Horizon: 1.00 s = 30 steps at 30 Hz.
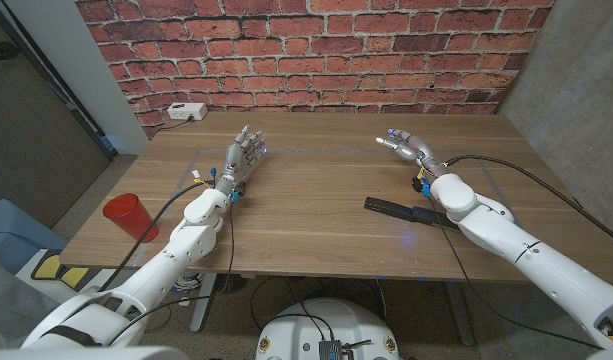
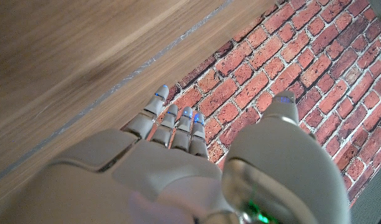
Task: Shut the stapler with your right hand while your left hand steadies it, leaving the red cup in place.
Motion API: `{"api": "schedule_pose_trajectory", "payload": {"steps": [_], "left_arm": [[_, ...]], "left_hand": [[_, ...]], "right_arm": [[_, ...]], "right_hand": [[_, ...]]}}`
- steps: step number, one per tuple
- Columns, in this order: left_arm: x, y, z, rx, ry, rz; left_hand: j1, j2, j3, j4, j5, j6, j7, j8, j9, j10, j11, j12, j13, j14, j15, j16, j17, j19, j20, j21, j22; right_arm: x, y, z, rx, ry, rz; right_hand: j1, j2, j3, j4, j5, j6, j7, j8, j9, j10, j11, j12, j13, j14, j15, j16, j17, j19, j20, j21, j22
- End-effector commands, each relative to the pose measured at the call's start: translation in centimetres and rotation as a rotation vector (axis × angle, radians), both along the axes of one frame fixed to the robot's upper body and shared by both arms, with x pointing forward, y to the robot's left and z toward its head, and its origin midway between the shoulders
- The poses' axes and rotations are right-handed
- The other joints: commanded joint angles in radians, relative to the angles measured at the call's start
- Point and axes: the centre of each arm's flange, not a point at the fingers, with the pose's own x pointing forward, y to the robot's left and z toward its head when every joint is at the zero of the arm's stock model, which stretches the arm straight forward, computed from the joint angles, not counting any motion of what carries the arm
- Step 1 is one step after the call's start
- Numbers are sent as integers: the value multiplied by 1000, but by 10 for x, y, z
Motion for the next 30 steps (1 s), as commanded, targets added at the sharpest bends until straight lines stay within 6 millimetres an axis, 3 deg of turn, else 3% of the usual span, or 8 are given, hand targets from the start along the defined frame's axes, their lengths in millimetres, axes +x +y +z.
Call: {"api": "schedule_pose_trajectory", "payload": {"steps": [1,10,15,26,30], "left_arm": [[0,3,-4,-6,7,6],[3,1,-4,-8,10,4],[5,0,-6,-14,9,-4],[7,2,-5,-5,13,1],[6,5,-1,-1,6,9]], "left_hand": [[5,5,4,-7,3,14,-1,8,4,7,-5,3,2,-2,-4,-1,2,4,-6,3,3],[5,7,3,-7,3,-3,1,0,5,8,-5,3,2,0,-5,1,1,5,-11,3,3],[5,8,3,-7,2,1,1,1,5,9,-5,3,2,0,-4,0,1,5,-11,3,3],[5,9,2,-8,2,5,1,1,5,10,-8,3,2,1,-5,1,1,6,-11,3,3],[5,9,2,-8,2,4,1,0,5,10,-9,3,2,1,-6,1,1,7,-11,3,3]], "right_arm": [[-7,0,1,-76,-10,-56],[-14,3,2,-149,-6,-82],[-18,5,2,-168,-11,-99],[-21,8,-1,-209,-15,-134],[-24,10,-1,-232,-22,-143]], "right_hand": [[33,3,7,-18,9,5,-18,2,7,6,-14,4,4,7,-84,1,2,3,-1,-12,6],[61,15,20,-26,11,9,-26,4,10,12,-22,4,6,8,-96,0,3,4,-6,-15,6],[87,23,32,-33,10,15,-28,5,12,18,-25,5,7,-3,-103,-6,3,-4,13,-22,5],[104,25,39,-34,6,34,-17,11,14,37,-16,9,9,14,-93,0,3,-1,14,-25,4],[111,24,41,-33,2,42,-16,12,14,48,-13,11,10,25,-94,3,3,15,41,-21,4]]}}
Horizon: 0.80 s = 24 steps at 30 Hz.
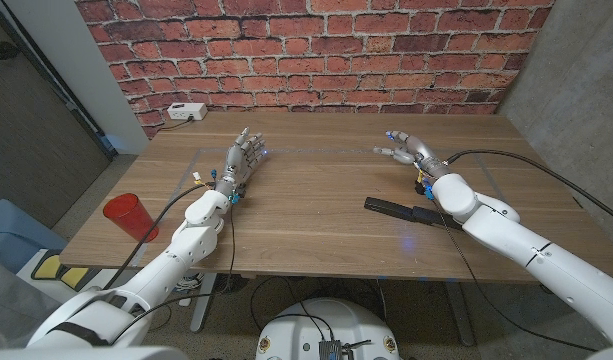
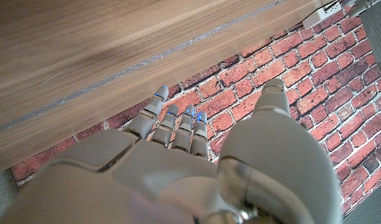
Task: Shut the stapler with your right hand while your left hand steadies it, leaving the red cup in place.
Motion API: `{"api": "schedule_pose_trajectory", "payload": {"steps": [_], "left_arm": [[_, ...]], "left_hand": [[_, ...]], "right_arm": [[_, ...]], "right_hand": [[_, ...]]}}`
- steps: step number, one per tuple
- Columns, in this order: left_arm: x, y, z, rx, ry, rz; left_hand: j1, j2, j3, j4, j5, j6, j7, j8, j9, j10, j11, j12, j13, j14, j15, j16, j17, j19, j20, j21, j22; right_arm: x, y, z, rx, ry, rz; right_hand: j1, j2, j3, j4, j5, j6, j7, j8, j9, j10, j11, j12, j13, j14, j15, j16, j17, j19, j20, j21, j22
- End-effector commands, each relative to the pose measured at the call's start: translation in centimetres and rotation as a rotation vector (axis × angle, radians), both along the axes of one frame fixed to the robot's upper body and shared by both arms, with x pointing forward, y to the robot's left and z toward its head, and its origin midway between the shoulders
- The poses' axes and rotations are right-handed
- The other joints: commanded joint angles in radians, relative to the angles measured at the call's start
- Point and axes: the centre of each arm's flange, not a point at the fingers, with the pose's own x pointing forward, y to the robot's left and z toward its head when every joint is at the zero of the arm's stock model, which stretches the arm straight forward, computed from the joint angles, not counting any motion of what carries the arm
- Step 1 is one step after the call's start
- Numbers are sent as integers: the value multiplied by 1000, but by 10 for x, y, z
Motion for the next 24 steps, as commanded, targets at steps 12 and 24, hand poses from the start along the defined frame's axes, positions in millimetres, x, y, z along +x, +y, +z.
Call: {"api": "schedule_pose_trajectory", "payload": {"steps": [12,24], "left_arm": [[3,3,2,10,1,5],[4,1,1,4,5,7]], "left_hand": [[5,9,1,-8,2,9,10,1,4,7,-3,3,1,-1,-9,0,1,2,-4,3,3],[5,11,0,-9,2,12,16,-1,3,5,-8,1,1,-17,-21,-5,1,4,-13,4,3]], "right_arm": [[-15,6,0,-138,-8,-79],[-26,4,-1,-195,-11,-118]], "right_hand": [[26,-3,9,5,-11,25,1,4,5,30,0,6,6,28,-93,11,3,19,-12,0,4],[23,-4,8,14,-16,32,5,2,5,40,5,4,6,85,-90,32,6,45,-11,5,4]]}}
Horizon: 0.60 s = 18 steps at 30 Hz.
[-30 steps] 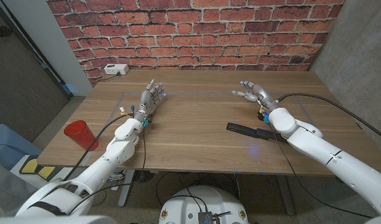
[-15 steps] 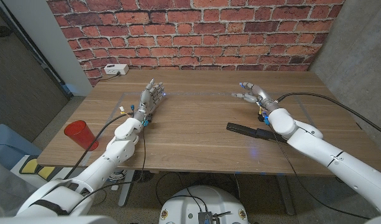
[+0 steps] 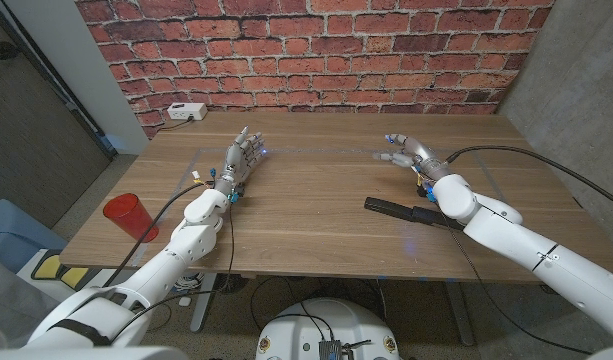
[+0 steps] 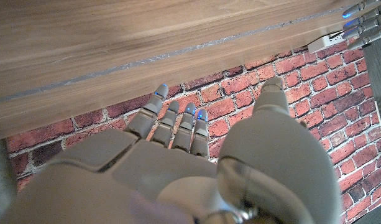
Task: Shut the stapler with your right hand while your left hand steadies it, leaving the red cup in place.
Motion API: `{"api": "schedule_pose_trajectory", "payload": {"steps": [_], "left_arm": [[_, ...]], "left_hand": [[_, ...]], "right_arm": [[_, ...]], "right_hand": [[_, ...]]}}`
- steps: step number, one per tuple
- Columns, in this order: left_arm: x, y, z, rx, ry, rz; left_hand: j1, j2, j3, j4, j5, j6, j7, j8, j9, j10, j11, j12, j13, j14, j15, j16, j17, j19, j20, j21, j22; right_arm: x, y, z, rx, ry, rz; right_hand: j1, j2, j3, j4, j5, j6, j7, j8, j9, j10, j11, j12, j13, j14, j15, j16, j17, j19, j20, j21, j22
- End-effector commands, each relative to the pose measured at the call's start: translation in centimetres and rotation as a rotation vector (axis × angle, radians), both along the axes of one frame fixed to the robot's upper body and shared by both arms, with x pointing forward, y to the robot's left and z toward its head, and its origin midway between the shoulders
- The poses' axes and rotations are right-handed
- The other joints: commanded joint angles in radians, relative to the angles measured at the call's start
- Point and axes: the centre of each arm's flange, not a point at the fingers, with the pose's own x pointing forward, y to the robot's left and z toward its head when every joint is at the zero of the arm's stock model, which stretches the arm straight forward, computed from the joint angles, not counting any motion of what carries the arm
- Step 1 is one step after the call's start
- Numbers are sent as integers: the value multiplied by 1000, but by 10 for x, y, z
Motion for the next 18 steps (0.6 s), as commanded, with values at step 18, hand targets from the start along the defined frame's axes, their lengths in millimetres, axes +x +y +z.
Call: {"api": "schedule_pose_trajectory", "payload": {"steps": [18], "left_arm": [[1,3,1,-2,2,6]], "left_hand": [[3,10,-1,-5,2,29,-2,3,3,10,-17,2,1,-4,-19,-2,2,10,-20,4,2]], "right_arm": [[-18,6,-3,-136,-6,-58]], "right_hand": [[9,-2,0,11,-10,29,20,2,4,31,24,1,-1,32,-72,12,7,22,-13,2,4]]}}
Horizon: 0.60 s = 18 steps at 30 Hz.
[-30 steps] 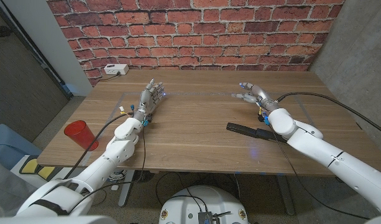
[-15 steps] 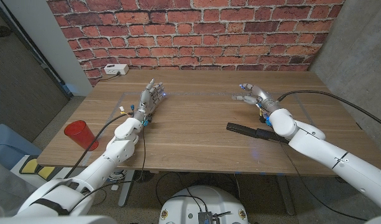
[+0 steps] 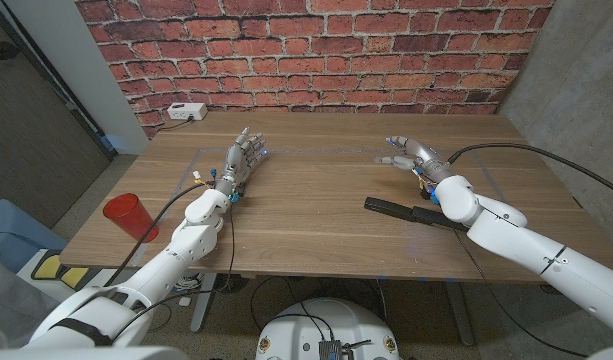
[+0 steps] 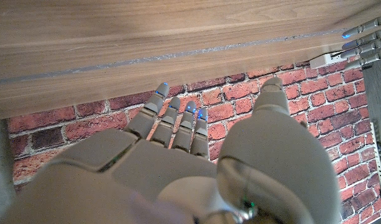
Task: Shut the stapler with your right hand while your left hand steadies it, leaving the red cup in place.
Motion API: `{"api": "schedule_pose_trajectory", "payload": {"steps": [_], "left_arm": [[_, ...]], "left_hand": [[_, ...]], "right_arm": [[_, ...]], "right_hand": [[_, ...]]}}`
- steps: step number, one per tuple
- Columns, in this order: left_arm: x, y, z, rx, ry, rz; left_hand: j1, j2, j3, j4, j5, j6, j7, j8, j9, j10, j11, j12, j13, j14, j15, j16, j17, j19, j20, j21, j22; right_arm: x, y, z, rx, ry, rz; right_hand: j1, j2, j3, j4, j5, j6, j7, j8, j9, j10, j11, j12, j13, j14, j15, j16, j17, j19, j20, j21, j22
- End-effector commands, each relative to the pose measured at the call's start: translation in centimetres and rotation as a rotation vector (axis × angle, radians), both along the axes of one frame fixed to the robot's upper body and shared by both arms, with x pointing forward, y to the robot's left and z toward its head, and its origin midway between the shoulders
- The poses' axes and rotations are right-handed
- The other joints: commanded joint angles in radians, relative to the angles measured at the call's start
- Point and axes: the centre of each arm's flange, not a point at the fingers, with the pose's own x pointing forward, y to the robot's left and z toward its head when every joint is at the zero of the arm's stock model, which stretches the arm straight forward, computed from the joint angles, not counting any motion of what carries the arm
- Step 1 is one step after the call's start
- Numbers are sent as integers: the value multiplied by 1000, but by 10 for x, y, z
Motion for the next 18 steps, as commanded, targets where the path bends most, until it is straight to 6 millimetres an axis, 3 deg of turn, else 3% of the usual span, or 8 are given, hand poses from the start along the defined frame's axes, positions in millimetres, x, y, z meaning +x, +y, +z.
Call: {"api": "schedule_pose_trajectory", "payload": {"steps": [1,9,11,18], "left_arm": [[0,4,1,-4,-1,4],[2,7,-2,-14,-2,1],[2,7,-3,-17,-1,0],[3,8,-4,-18,4,0]], "left_hand": [[3,10,-1,-5,2,9,0,3,3,2,2,2,1,-3,-17,2,2,3,-2,4,2],[3,11,-1,-5,2,11,2,2,3,1,3,1,1,-3,-13,2,2,2,-2,3,2],[3,11,-2,-5,2,12,1,2,3,0,4,1,1,-2,-12,3,2,2,-1,3,2],[3,11,-2,-5,2,12,0,2,3,0,3,1,1,-2,-17,3,2,3,-1,3,2]], "right_arm": [[-7,6,-1,-52,4,-11],[-12,11,-3,-92,13,-29],[-13,12,-4,-106,11,-36],[-16,13,-5,-122,16,-47]], "right_hand": [[8,-2,0,5,-4,5,-4,2,4,5,-3,1,2,6,-71,4,2,9,-1,1,4],[2,4,1,12,-7,-12,-24,-8,5,1,-29,-3,6,11,-114,7,8,7,-4,-2,5],[-4,10,2,17,-9,-5,-42,-7,4,8,-46,-1,11,36,-128,20,15,18,-12,2,6],[-10,17,3,23,-11,5,-56,-5,4,0,-52,-4,15,50,-137,32,25,21,-12,2,7]]}}
